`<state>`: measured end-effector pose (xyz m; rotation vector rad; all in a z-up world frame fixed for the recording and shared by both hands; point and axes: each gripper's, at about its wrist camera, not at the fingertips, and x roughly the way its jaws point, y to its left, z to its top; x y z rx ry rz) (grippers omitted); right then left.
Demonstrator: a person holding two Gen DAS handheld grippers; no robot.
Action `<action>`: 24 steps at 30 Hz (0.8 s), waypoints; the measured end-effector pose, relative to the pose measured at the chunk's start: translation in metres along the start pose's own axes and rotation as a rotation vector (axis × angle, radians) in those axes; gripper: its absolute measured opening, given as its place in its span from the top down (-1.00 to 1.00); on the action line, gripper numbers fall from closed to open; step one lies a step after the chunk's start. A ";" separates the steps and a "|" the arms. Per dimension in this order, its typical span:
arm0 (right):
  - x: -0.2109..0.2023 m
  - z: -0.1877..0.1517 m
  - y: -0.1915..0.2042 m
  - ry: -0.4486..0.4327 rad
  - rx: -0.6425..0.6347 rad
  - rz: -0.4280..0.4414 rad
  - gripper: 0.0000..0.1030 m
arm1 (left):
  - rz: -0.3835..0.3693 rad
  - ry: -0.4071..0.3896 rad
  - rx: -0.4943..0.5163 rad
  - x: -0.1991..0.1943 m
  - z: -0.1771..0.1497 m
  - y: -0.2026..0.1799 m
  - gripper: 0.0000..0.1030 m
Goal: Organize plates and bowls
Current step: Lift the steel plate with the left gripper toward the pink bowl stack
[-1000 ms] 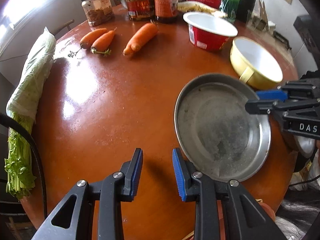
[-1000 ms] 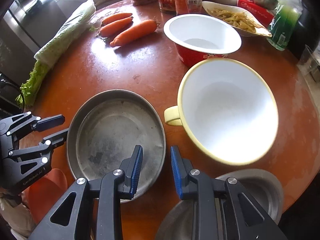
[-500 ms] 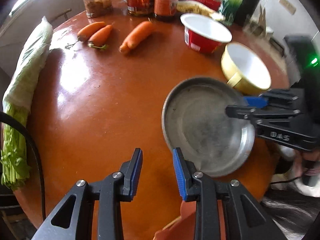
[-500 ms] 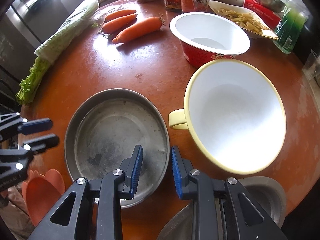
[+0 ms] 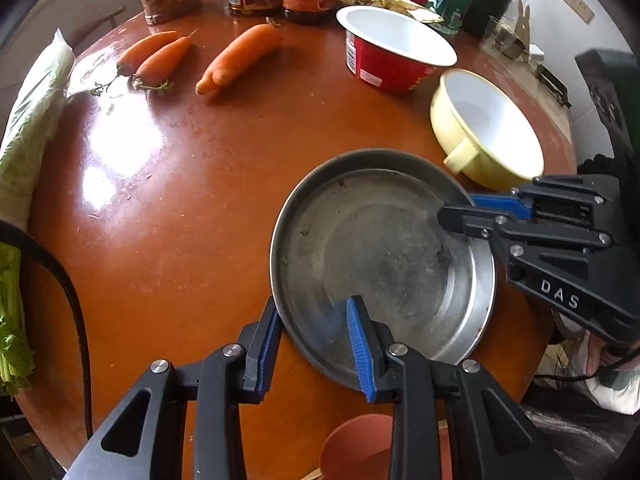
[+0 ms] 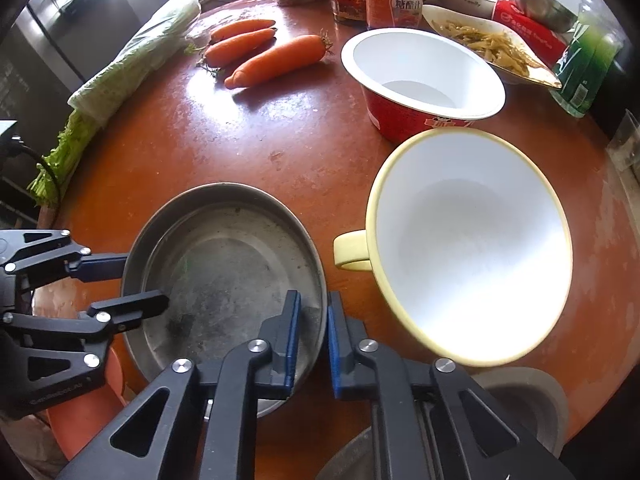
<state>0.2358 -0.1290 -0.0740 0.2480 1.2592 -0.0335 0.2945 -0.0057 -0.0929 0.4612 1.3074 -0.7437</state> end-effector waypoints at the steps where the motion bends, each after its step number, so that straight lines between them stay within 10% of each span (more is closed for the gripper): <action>1: 0.000 0.000 0.000 0.001 -0.003 0.001 0.78 | -0.011 -0.001 -0.013 0.001 0.000 0.002 0.36; 24: -0.042 -0.009 0.006 -0.098 -0.001 0.038 0.87 | 0.023 -0.155 -0.120 -0.057 -0.027 0.007 0.60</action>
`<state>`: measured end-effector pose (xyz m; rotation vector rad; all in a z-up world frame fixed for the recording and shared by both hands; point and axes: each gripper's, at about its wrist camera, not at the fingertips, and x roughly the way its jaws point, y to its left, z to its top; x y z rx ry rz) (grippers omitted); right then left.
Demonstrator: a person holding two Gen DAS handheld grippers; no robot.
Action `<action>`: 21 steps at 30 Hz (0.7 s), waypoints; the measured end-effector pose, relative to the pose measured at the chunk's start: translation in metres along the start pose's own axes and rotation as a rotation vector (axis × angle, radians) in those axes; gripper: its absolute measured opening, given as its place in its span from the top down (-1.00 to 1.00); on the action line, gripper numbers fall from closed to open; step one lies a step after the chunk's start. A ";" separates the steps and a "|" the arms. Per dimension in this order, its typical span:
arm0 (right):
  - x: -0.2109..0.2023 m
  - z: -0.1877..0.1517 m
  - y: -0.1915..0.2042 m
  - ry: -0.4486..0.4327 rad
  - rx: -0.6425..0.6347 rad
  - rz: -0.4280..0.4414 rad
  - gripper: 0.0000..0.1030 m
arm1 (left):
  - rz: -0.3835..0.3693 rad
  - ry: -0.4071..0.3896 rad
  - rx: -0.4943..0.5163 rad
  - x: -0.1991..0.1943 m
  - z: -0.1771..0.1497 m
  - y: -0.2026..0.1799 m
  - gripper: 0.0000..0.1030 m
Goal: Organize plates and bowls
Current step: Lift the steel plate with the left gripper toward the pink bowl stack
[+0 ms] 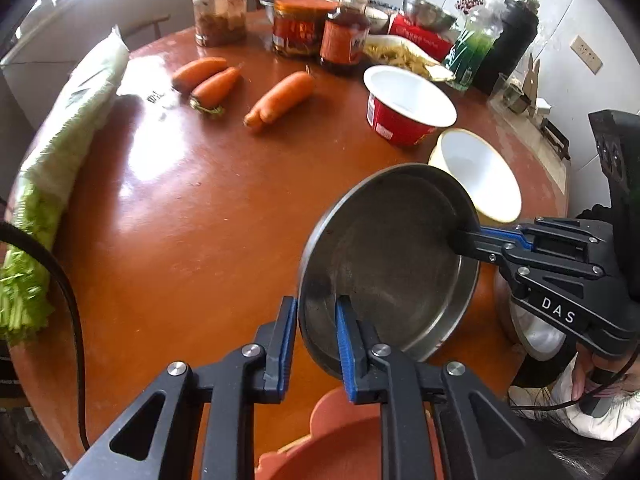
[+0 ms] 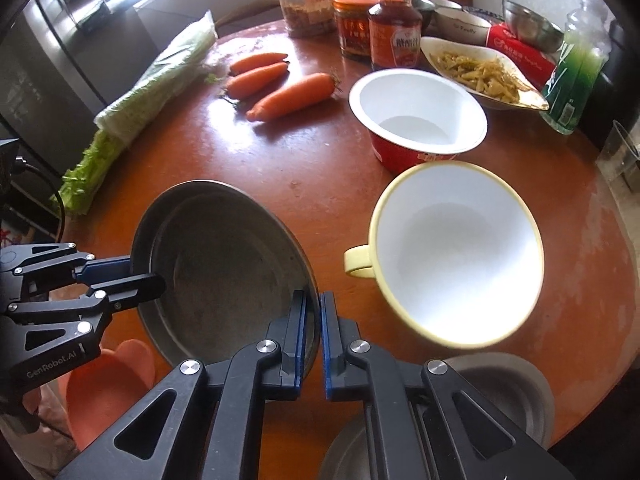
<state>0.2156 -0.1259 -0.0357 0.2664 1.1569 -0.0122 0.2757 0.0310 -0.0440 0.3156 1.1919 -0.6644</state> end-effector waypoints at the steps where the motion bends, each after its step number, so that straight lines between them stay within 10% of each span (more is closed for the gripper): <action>1: -0.003 -0.001 0.001 -0.007 0.000 0.004 0.87 | 0.005 -0.009 0.002 -0.004 -0.001 -0.001 0.60; 21: -0.065 -0.015 0.007 -0.139 -0.018 0.085 0.86 | 0.084 -0.144 0.018 -0.077 -0.023 -0.027 0.60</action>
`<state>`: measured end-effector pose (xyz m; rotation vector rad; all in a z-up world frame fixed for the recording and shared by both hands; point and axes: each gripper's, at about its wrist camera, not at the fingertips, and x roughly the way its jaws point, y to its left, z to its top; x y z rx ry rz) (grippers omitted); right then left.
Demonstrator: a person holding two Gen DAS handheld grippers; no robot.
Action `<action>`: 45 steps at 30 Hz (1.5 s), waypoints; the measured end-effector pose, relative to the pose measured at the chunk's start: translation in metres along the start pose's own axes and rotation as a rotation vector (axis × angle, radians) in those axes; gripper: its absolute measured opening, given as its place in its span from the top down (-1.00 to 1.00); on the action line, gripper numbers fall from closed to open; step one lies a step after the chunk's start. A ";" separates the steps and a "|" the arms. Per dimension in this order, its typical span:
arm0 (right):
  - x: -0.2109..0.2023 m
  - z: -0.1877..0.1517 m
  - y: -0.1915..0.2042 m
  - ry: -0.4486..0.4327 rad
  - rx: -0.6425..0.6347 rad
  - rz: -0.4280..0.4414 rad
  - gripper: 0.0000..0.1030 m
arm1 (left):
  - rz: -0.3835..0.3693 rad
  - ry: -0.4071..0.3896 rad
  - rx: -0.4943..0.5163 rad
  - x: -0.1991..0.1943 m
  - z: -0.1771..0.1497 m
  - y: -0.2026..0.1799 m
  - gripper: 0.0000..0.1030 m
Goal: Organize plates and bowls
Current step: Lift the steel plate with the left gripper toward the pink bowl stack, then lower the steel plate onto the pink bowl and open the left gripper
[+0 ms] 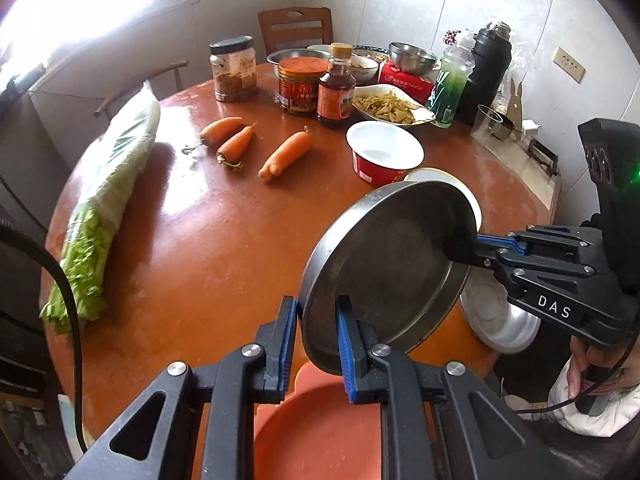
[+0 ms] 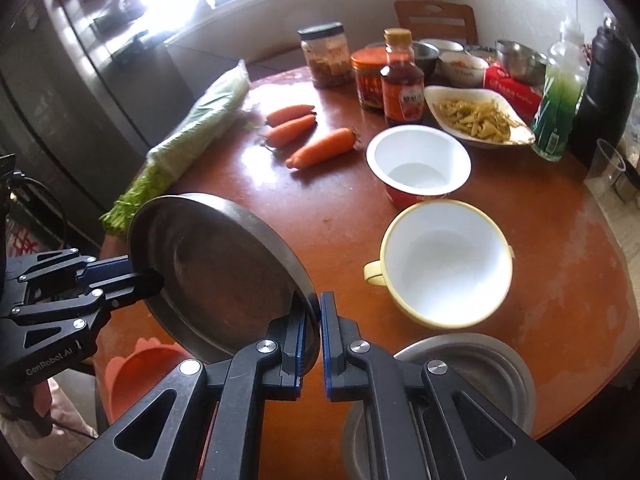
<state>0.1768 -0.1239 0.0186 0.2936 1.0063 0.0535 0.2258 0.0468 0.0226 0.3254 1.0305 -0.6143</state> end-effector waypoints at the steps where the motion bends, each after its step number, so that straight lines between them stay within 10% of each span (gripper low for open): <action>1: -0.002 -0.003 0.003 0.000 -0.008 0.007 0.86 | 0.012 -0.003 -0.006 -0.004 -0.004 0.000 0.60; 17: -0.009 -0.073 0.078 0.114 -0.184 0.132 0.86 | 0.134 0.053 -0.148 -0.062 -0.105 0.003 0.60; 45: 0.062 -0.071 0.094 0.280 -0.272 0.095 0.85 | 0.120 0.208 -0.198 -0.005 -0.122 0.030 0.60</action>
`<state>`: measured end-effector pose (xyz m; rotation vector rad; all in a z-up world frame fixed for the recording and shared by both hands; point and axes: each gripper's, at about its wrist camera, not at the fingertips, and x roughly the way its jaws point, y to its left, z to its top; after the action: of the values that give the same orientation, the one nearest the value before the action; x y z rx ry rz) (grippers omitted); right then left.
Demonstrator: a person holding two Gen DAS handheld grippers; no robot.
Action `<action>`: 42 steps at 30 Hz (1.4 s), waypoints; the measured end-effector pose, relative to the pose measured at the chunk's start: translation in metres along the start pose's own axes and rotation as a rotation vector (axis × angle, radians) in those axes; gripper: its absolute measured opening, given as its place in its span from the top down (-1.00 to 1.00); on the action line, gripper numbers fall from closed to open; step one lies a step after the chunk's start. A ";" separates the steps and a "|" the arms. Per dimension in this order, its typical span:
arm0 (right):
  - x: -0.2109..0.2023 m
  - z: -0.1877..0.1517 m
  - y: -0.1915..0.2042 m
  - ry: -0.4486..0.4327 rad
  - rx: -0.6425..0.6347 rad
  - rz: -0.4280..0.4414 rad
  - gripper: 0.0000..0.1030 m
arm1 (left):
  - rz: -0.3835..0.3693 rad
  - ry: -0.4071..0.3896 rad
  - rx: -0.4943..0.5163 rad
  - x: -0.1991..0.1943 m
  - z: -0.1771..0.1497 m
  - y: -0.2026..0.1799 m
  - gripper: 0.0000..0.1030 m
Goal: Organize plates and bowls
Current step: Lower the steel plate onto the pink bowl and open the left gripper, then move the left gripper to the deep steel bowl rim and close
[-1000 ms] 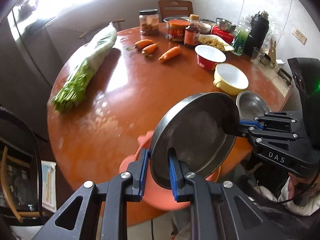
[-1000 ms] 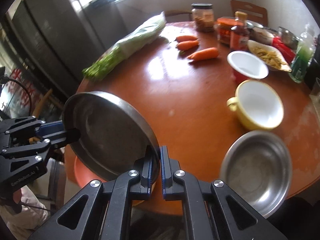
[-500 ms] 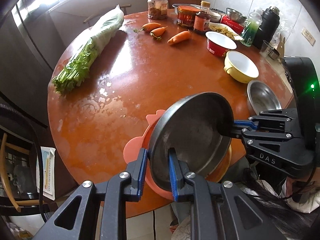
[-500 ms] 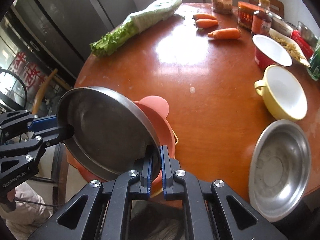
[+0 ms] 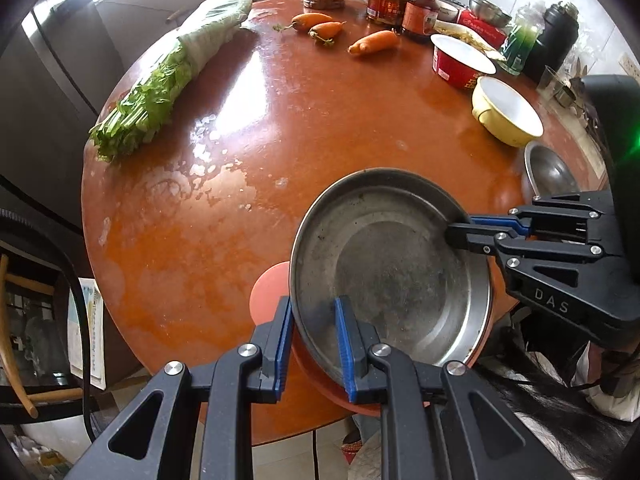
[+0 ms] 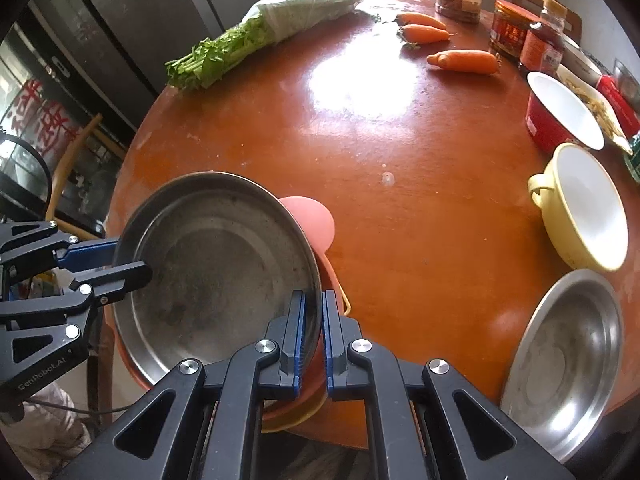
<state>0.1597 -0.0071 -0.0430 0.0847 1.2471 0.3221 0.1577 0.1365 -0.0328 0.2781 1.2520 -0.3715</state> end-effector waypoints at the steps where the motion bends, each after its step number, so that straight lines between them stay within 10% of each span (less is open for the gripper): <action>1: 0.001 0.000 0.000 0.001 0.000 0.001 0.85 | -0.003 -0.003 -0.003 -0.001 -0.001 0.001 0.60; 7: 0.001 0.000 0.000 0.009 0.012 0.011 0.81 | 0.010 -0.035 0.009 -0.009 -0.005 0.000 0.58; 12: -0.010 0.001 -0.001 -0.033 0.039 0.063 0.36 | 0.032 -0.053 0.012 -0.016 -0.008 -0.001 0.58; 20: -0.021 -0.002 -0.009 -0.085 0.057 -0.043 0.34 | 0.067 -0.105 -0.058 -0.033 -0.016 0.014 0.58; 26: -0.045 -0.004 -0.024 -0.181 0.119 0.037 0.34 | 0.031 -0.302 -0.099 -0.074 -0.017 0.015 0.58; 33: -0.140 -0.032 -0.049 -0.436 0.091 -0.002 0.29 | -0.152 -0.514 -0.011 -0.118 -0.012 -0.047 0.49; 36: -0.171 -0.055 -0.067 -0.515 0.134 -0.082 -0.03 | -0.208 -0.516 0.025 -0.110 -0.005 -0.079 0.45; 42: -0.183 -0.091 -0.097 -0.525 0.176 -0.142 -0.07 | -0.240 -0.461 0.067 -0.076 0.001 -0.141 0.45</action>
<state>0.0416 -0.1615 0.0726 0.2167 0.7527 0.0561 0.0795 0.0171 0.0397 0.0884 0.8193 -0.6455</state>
